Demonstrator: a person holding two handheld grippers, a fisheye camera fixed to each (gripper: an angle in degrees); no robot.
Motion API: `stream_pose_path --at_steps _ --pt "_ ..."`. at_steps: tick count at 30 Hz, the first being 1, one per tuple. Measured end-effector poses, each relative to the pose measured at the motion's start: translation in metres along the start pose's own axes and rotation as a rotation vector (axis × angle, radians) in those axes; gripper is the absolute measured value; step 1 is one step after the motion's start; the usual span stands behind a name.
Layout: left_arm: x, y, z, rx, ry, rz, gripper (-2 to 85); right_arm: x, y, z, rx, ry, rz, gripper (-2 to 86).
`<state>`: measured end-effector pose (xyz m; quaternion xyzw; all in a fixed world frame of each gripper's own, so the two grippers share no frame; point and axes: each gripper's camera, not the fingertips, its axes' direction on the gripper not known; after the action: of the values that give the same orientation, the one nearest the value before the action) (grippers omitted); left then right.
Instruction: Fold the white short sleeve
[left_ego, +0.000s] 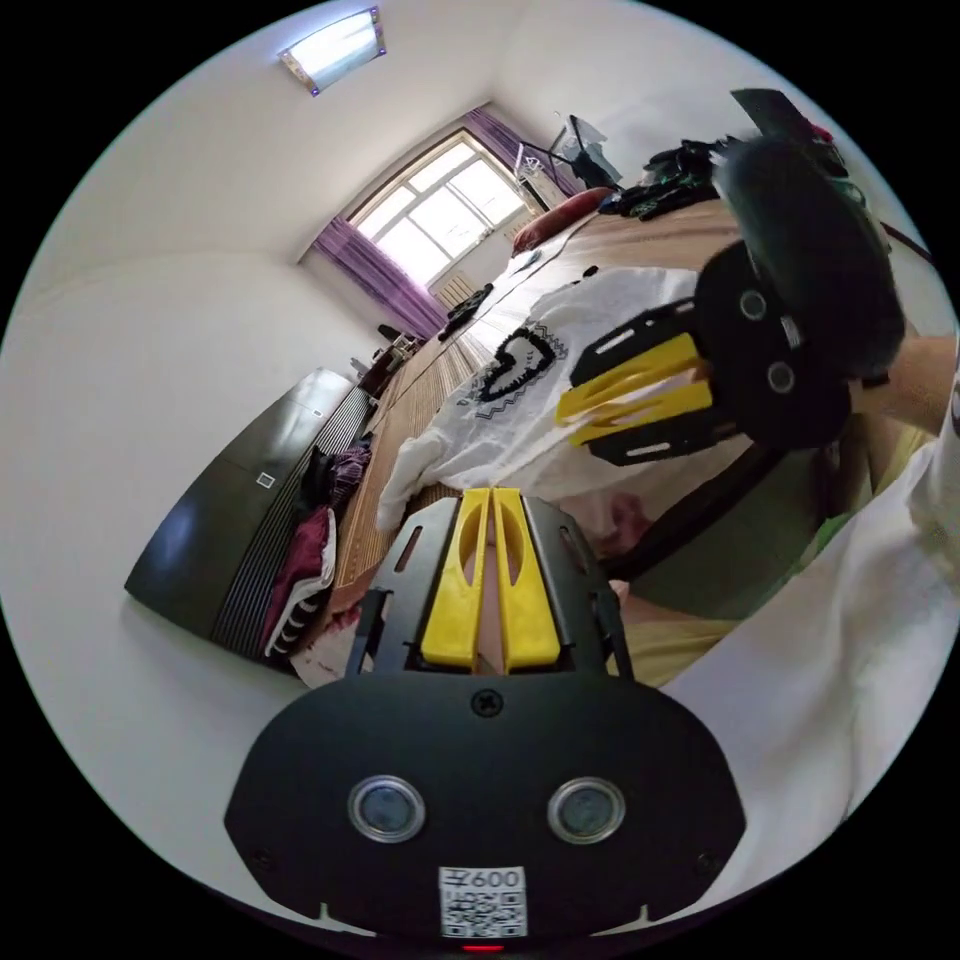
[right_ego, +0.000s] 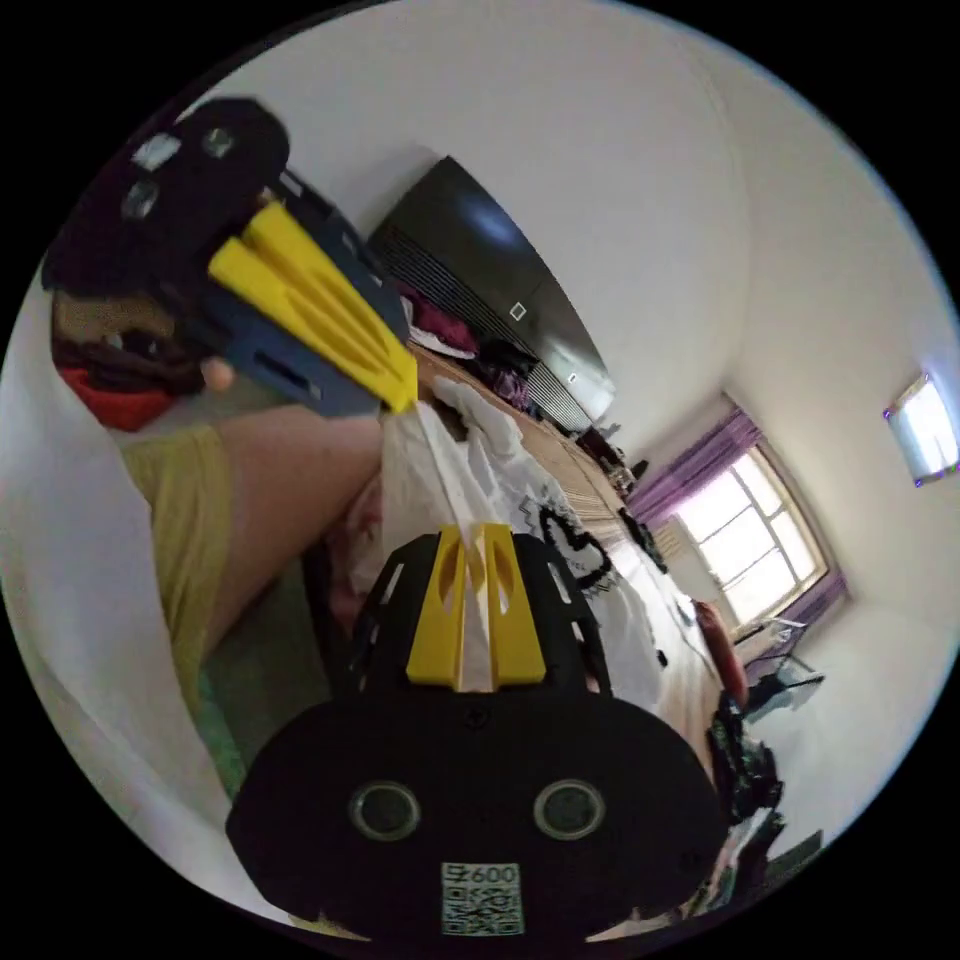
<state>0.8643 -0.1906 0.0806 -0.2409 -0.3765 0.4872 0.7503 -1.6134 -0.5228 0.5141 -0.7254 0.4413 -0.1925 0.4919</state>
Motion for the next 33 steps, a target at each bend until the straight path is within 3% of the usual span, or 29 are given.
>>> stream_pose_path --at_steps 6,10,17,21,26,28,33 --pt "-0.059 -0.018 -0.031 0.005 -0.145 -0.090 1.1 0.000 0.012 0.047 -0.241 0.171 -0.089 -0.7" --pt "-0.099 -0.020 -0.027 -0.088 -0.209 -0.123 1.1 0.015 0.025 0.053 -0.349 0.260 -0.122 -0.7" --pt "-0.126 -0.041 -0.036 -0.164 -0.182 -0.161 1.1 0.031 0.015 0.020 -0.348 0.304 -0.153 0.0" --pt "-0.137 -0.071 -0.061 -0.130 -0.225 -0.207 1.1 0.056 -0.028 -0.006 -0.295 0.239 -0.042 2.3" --pt "-0.212 -0.080 -0.097 -0.008 -0.077 -0.544 1.1 0.092 -0.063 -0.024 -0.219 0.166 0.084 4.6" --pt "-0.243 -0.074 -0.097 -0.009 -0.013 -0.679 1.1 0.100 -0.082 -0.032 -0.167 0.066 0.087 6.1" --pt "-0.251 -0.079 -0.093 -0.071 -0.008 -0.712 1.1 0.118 -0.100 -0.066 -0.060 -0.211 0.052 6.0"
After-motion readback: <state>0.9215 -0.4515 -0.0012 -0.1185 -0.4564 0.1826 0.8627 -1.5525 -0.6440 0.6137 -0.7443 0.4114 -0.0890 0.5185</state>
